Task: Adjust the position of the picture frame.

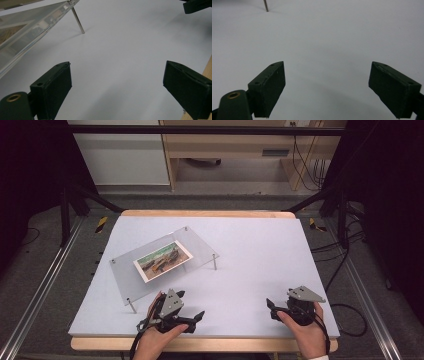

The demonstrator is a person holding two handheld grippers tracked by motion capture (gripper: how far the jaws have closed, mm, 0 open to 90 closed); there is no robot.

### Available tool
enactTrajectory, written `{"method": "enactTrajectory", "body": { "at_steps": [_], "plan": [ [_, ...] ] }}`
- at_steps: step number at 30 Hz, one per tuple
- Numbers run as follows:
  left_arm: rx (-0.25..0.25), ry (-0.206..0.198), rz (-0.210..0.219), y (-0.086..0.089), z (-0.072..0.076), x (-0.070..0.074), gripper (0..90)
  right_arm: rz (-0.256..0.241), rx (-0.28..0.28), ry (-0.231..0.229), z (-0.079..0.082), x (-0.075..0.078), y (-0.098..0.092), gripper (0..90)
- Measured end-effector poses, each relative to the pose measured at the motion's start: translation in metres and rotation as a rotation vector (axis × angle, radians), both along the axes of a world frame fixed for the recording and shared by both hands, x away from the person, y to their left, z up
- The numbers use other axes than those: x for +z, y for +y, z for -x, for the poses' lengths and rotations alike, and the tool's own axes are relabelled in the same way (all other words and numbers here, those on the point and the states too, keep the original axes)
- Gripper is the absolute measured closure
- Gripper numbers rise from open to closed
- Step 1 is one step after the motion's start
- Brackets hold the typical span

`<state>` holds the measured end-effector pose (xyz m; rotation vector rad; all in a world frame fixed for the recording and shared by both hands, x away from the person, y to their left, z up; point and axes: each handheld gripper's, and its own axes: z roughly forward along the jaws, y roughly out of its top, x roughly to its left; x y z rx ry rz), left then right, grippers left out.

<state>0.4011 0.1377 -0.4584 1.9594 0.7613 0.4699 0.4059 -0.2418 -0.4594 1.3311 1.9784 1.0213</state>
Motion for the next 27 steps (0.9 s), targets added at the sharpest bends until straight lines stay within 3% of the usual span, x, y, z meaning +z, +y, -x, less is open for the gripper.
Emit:
{"method": "enactTrajectory", "body": {
  "at_steps": [4,10,13,17,20,24,27],
  "plan": [
    [0.008,0.002,0.003,0.001,0.003,0.003,8.9,-0.003,-0.004,0.001,0.000,0.000,0.000,14.4],
    [0.033,0.012,0.002,0.005,0.017,0.012,11.2,0.004,-0.005,0.006,0.000,-0.001,0.001,15.2],
    [0.050,-0.012,-0.002,0.010,0.030,0.020,12.5,0.003,-0.008,0.006,0.000,-0.001,0.001,15.4],
    [0.070,-0.007,0.007,0.015,0.039,0.021,14.3,0.000,-0.011,0.008,0.000,0.000,0.001,15.6],
    [0.091,0.003,0.012,0.022,0.048,0.020,14.9,0.002,-0.010,0.008,-0.001,-0.001,0.001,15.6],
    [0.130,-0.014,0.013,0.034,0.058,0.023,15.1,0.001,0.002,0.002,-0.001,-0.001,0.003,15.6],
    [0.185,-0.021,-0.001,0.047,0.063,0.022,15.2,-0.005,0.016,-0.009,-0.001,0.000,0.006,14.9]
  ]
}}
